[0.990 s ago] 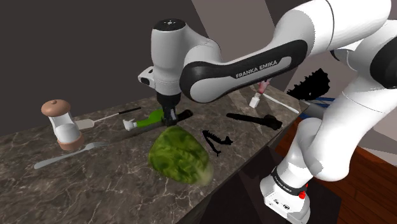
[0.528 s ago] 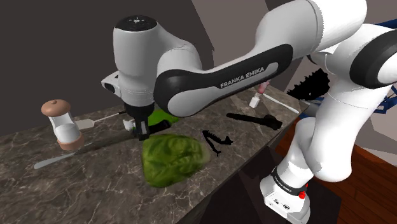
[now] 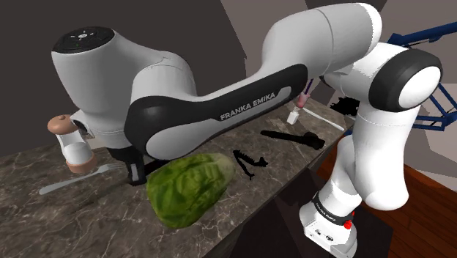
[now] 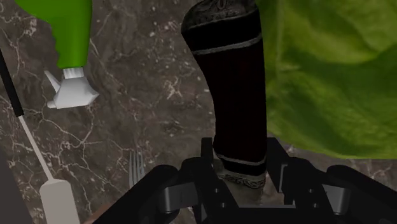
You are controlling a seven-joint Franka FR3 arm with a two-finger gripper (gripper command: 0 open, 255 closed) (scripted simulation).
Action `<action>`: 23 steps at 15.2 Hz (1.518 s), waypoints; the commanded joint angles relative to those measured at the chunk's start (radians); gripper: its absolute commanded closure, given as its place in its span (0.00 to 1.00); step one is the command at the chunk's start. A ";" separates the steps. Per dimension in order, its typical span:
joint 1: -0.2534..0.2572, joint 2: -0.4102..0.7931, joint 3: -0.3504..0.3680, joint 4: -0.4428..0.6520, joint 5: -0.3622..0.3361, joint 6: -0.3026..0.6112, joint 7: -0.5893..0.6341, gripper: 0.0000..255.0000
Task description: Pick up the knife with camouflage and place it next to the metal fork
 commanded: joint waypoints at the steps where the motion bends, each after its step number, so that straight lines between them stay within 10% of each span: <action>1: 0.006 0.018 0.001 -0.019 -0.003 0.012 0.011 1.00; 22: 0.047 0.076 -0.059 -0.109 -0.018 0.162 0.041 1.00; 23: 0.049 0.079 -0.058 -0.105 -0.019 0.159 0.043 0.00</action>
